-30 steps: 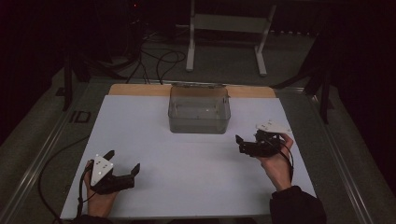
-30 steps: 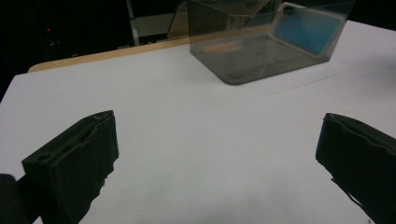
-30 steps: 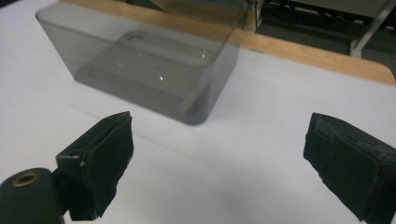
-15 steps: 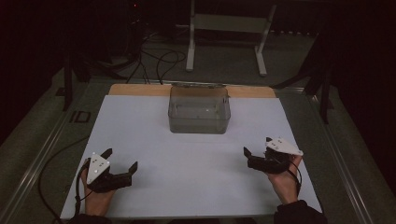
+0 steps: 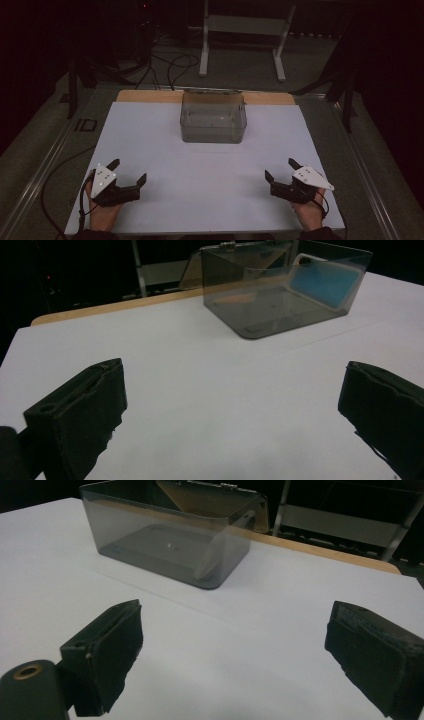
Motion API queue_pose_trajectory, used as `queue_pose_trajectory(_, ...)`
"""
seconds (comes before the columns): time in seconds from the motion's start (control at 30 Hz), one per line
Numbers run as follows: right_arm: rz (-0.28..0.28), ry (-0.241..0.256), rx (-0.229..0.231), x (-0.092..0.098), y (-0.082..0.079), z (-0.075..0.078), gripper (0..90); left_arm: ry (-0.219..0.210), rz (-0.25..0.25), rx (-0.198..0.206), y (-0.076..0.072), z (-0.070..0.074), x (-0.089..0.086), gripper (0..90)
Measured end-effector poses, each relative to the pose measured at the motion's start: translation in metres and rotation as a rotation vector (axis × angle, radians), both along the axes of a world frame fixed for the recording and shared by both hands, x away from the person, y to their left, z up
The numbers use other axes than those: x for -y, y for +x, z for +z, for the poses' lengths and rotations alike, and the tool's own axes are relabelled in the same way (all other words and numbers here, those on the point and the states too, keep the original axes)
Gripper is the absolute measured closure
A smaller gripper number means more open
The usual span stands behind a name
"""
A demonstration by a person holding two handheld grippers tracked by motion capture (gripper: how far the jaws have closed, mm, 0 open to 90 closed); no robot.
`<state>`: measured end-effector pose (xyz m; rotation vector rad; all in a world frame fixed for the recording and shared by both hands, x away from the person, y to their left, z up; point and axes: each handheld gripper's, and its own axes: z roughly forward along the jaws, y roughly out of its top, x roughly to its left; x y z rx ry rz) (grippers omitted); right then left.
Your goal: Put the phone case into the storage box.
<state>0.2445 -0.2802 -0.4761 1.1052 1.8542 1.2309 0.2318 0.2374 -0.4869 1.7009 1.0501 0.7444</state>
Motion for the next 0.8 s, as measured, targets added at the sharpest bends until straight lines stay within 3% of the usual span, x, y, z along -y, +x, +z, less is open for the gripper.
queue_pose_trajectory(0.8,0.012,0.039,0.013,0.008,-0.012,-0.012,8.6,0.012,-0.008,0.006,-0.005,-0.001,-0.005,0.3)
